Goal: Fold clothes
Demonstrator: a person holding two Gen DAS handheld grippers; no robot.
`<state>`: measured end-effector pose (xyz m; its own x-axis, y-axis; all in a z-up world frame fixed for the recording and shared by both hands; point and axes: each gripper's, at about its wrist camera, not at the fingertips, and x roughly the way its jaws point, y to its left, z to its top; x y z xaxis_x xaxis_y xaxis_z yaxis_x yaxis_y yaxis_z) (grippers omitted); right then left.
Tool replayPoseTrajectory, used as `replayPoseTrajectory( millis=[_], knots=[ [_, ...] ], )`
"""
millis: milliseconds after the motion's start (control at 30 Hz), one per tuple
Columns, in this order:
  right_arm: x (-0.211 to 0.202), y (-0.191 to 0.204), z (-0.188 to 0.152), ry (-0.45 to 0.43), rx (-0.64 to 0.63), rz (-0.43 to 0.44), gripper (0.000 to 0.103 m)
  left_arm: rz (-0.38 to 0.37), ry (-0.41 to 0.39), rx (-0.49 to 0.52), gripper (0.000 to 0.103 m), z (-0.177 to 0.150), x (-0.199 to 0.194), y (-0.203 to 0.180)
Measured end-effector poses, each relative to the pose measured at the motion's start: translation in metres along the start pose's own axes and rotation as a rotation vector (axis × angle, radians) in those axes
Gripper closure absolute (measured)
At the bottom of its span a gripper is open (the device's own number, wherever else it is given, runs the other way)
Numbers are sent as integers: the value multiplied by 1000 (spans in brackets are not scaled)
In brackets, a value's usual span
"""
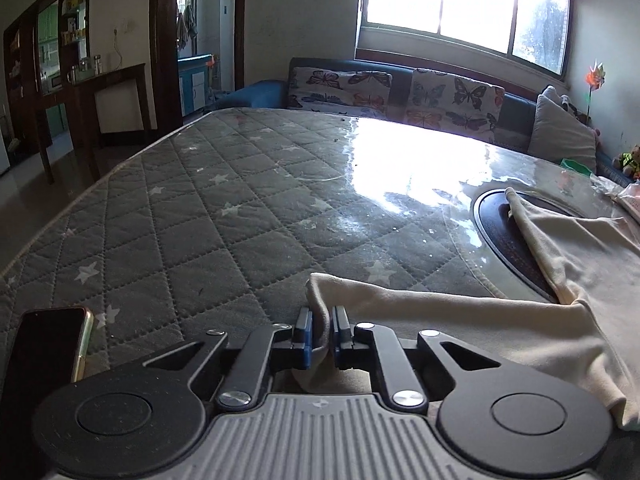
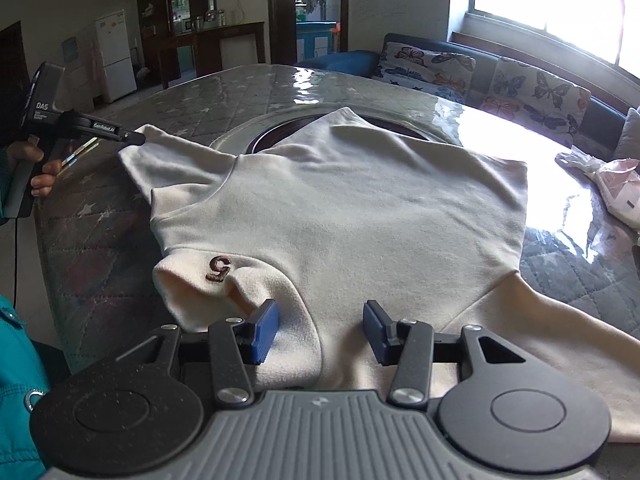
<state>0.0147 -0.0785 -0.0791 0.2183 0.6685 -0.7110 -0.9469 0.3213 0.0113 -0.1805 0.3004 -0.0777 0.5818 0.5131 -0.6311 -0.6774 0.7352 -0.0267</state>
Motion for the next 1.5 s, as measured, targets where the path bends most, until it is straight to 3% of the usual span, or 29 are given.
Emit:
replayPoseTrajectory(
  millis=[467, 633, 733, 833, 1133, 1267, 1367, 1500],
  knots=[
    [-12, 8, 0, 41, -13, 72, 56, 24, 38, -3, 90, 5, -9, 18],
    [-22, -10, 15, 52, 42, 127, 53, -29, 15, 12, 85, 32, -9, 6],
    [-27, -30, 29, 41, 68, 114, 53, -62, 1, 20, 78, 49, -10, -2],
    [-23, -56, 46, 19, 93, 66, 53, -142, 16, 50, 70, 67, 6, -30],
    [19, -142, 92, -50, 256, -58, 54, -316, 71, 166, 69, 111, 78, -131],
    [51, -171, 104, -45, 310, -102, 57, -335, 94, 180, 66, 123, 116, -158],
    [70, -189, 108, -40, 351, -122, 57, -342, 122, 181, 58, 130, 141, -173],
    [94, -215, 108, -31, 421, -140, 62, -346, 146, 191, 58, 130, 160, -181]
  ],
)
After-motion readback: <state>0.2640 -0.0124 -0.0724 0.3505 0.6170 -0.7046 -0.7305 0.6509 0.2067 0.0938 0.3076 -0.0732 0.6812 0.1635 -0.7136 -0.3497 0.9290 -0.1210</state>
